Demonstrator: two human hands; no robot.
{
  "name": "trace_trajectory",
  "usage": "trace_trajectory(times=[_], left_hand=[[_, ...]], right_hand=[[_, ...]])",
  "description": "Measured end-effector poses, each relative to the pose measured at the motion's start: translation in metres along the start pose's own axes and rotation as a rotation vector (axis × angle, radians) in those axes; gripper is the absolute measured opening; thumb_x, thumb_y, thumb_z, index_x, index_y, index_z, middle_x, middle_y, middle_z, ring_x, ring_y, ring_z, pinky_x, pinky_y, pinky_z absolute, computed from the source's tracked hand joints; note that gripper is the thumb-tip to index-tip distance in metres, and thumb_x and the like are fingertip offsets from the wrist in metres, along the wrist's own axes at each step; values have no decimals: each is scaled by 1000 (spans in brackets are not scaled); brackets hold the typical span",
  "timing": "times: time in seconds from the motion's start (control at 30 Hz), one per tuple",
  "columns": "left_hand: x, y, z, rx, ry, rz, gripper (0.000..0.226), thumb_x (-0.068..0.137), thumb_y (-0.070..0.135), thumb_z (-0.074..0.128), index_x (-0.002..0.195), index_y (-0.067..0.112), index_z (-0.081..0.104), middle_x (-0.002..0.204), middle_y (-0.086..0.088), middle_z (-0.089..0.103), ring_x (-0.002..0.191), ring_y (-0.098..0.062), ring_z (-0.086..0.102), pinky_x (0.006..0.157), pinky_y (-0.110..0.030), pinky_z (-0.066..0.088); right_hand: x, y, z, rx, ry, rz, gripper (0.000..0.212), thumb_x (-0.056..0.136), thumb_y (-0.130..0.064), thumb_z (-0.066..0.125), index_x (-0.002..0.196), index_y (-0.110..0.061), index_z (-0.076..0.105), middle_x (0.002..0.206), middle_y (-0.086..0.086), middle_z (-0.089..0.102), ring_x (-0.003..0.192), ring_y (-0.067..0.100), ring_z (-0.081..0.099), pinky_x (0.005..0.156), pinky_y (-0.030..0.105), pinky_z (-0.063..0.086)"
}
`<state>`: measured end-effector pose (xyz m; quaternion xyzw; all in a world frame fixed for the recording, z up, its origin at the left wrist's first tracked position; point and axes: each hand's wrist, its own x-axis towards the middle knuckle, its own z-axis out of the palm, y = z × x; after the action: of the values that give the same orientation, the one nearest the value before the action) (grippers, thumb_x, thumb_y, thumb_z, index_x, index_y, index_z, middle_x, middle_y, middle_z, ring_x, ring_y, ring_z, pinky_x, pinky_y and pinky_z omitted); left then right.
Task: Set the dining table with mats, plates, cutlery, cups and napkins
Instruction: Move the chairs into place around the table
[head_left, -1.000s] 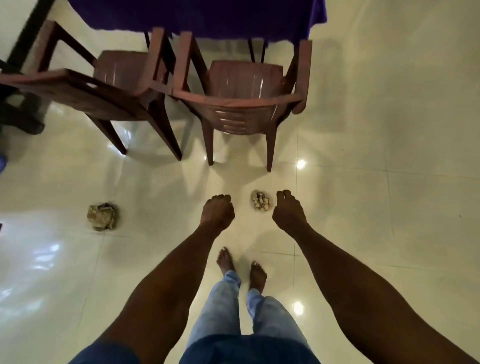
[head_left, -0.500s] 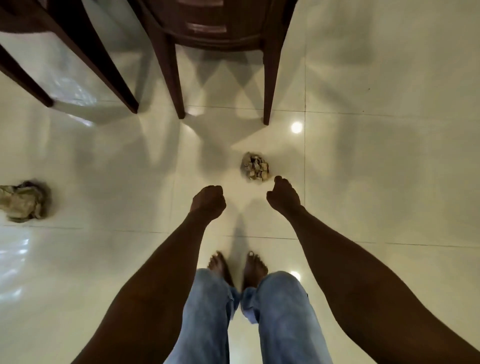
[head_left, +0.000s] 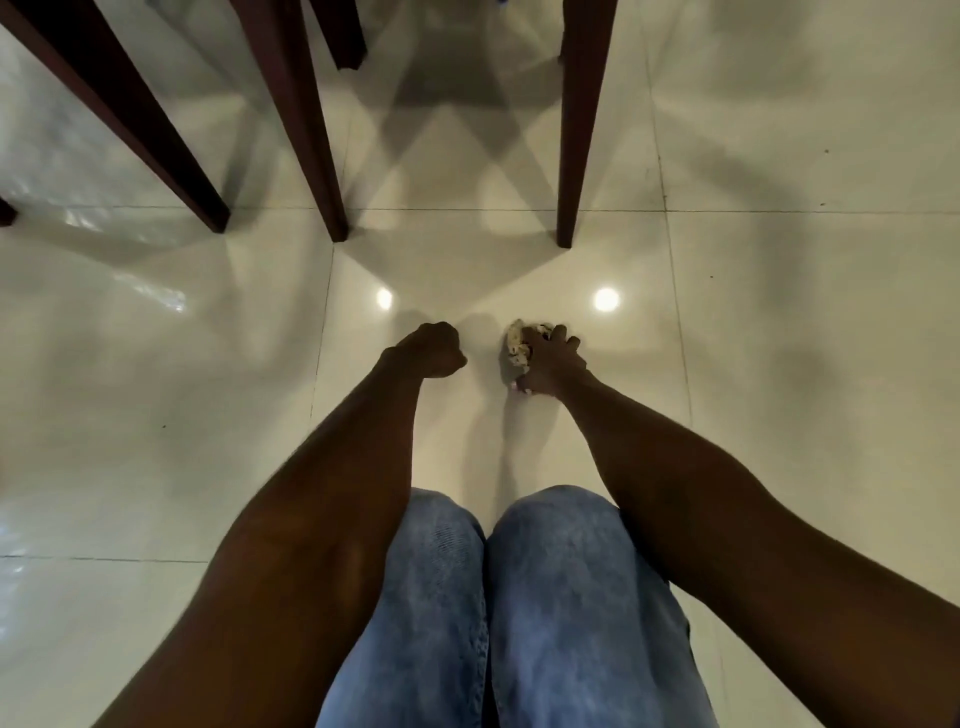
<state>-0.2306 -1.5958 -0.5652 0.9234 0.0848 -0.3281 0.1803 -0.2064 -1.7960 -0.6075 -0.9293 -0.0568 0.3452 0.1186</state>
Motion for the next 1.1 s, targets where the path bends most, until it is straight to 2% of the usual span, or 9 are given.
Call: trace_trajectory(times=[0.2,0.3,0.4,0.53,0.67,0.77,0.9,1.0,1.1], left_hand=[[-39,5,-10,-66,157,-98,33,91,21,54,122,11,61,125,-11,60,114,-33,59,88,-34,47],[-107,23,-34,-105,199,-113,33,93,19,51,124,12,60,128,-10,60,115,-31,59,91,-36,47],[-197,30,-83,-179,193,-197,29,89,16,48,114,13,62,120,-10,63,107,-32,61,85,-34,48],[-320,27,-162,-273,204,-307,20,86,13,47,98,9,62,107,-13,65,94,-34,62,72,-31,44],[-448,21,-243,-389,262,-427,22,83,8,43,93,7,62,102,-16,66,90,-37,62,71,-32,44],[-539,8,-287,-485,336,-528,25,85,11,45,97,9,66,104,-15,67,93,-37,64,75,-33,48],[-637,-23,-315,-568,406,-633,27,87,13,47,103,9,69,108,-17,67,100,-38,63,82,-37,52],[-687,-56,-321,-611,445,-703,27,87,14,47,102,9,69,107,-15,68,99,-36,64,79,-36,51],[-720,-103,-317,-618,487,-723,25,88,15,47,99,10,68,103,-15,70,95,-36,65,74,-35,51]], right_hand=[[-24,-20,-29,-90,127,-59,67,77,-28,74,136,-23,42,132,14,33,118,37,38,86,46,45],[-77,-50,-66,-71,119,-86,63,78,-25,71,134,-24,43,131,13,33,116,36,38,82,44,44],[-155,-95,-116,-33,112,-129,62,78,-25,68,134,-25,43,130,11,34,116,36,37,81,45,46],[-264,-163,-186,-19,106,-194,63,77,-26,67,135,-27,43,130,10,35,115,36,37,82,45,48],[-373,-240,-258,-67,61,-258,70,77,-26,66,141,-29,37,134,9,33,119,37,36,85,45,49],[-450,-303,-296,-63,40,-313,89,77,-28,71,150,-23,21,136,12,35,120,38,37,86,45,47],[-530,-383,-319,-36,13,-413,90,68,-25,74,138,-9,21,129,14,42,116,36,41,79,38,43],[-568,-436,-311,-75,-30,-507,78,65,-26,77,127,-10,34,125,13,43,115,35,43,81,39,48],[-592,-490,-279,-100,-17,-603,76,63,-27,77,130,-16,40,123,12,38,112,34,45,84,38,50]])
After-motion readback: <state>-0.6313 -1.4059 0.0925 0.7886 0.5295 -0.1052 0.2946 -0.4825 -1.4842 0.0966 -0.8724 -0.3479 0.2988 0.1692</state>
